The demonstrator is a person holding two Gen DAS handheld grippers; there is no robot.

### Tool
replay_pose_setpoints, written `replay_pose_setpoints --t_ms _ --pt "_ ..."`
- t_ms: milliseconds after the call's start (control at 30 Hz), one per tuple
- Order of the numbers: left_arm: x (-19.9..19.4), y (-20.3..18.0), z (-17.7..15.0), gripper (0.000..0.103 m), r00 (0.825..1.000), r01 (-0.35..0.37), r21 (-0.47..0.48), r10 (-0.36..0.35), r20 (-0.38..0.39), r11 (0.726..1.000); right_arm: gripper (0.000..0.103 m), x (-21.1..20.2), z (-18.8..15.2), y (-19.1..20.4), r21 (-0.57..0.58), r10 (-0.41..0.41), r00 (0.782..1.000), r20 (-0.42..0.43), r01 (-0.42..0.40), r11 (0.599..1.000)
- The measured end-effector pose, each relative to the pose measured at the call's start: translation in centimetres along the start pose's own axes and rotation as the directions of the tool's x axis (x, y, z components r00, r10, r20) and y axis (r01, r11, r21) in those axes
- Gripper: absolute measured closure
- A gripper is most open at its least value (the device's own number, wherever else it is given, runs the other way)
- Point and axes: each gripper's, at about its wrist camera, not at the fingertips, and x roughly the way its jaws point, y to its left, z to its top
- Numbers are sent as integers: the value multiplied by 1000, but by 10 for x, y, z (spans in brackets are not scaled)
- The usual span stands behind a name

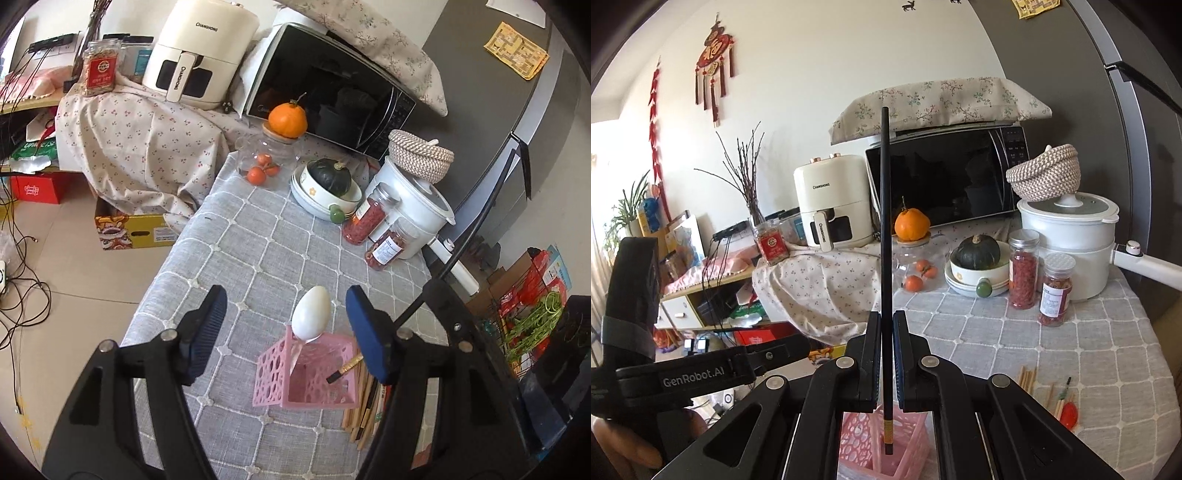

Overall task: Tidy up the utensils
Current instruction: 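Drop the black chopstick into the pink basket with the right tool while the left tool releases the spoon, then move the left tool to the wooden chopsticks and grasp one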

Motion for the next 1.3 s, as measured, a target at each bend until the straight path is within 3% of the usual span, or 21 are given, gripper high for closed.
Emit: replay_pose_setpoints --t_ms 167,267,567,867,1067,1233,1300 --pt "3 10 1 35 998 11 -46 -13 -54 999 96 22 -12 5 -42 -10 995 -104 5 999" --pt "3 12 1 35 998 22 -60 -26 -65 998 90 30 -15 4 -51 -26 987 -160 18 999" --pt "2 2 -3 35 996 43 -32 -46 -80 999 89 15 -5 -10 -7 -2 988 -153 0 1000" --pt "-2 -46 -23 35 988 104 145 -86 -125 984 80 -34 32 -67 110 -98 981 -166 117 987" --pt "10 -80 -47 35 980 113 249 -67 -185 962 74 -46 26 -138 252 -181 929 -322 269 930" --pt "30 -113 -69 35 970 89 349 -1 -244 933 74 -39 8 -171 297 -193 878 -439 344 891" --pt "40 -128 -80 35 965 80 388 26 -261 918 74 -38 3 -180 322 -188 870 -456 358 876"
